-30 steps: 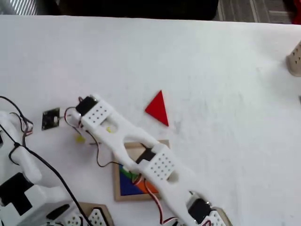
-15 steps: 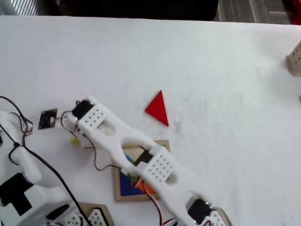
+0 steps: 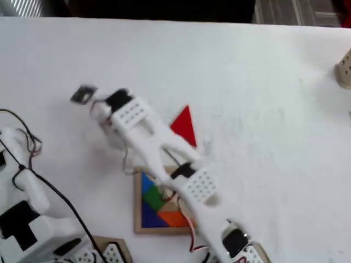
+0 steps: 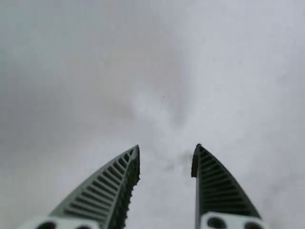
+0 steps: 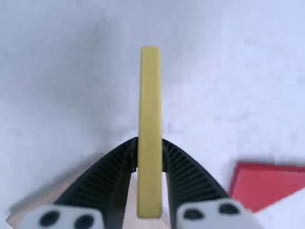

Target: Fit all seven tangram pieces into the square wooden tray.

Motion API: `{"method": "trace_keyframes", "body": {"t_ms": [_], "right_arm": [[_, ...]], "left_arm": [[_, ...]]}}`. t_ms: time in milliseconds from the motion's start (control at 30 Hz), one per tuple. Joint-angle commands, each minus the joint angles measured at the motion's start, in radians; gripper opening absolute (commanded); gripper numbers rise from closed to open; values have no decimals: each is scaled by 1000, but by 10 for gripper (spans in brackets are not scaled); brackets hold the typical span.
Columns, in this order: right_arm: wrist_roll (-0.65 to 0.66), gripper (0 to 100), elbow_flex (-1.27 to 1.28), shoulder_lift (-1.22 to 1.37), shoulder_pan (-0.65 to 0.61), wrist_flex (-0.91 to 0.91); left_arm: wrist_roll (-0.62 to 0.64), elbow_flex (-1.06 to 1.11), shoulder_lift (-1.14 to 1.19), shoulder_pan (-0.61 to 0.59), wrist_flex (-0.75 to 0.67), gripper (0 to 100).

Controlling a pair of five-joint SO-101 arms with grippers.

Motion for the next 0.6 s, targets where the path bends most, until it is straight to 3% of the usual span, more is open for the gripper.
{"method": "trace_keyframes", "body": {"t_ms": [0, 200, 367, 567], "right_arm": [[-54, 16, 14, -159, 94, 22], [-176, 16, 284, -375, 142, 21], [-245, 17, 580, -558, 153, -7], [-288, 17, 919, -759, 232, -168]], "left_arm": [[2, -26, -5, 28, 5, 188], [-6, -26, -5, 28, 5, 188], [-95, 0, -12, 81, -2, 188], [-141, 9, -10, 120, -2, 188]]}}
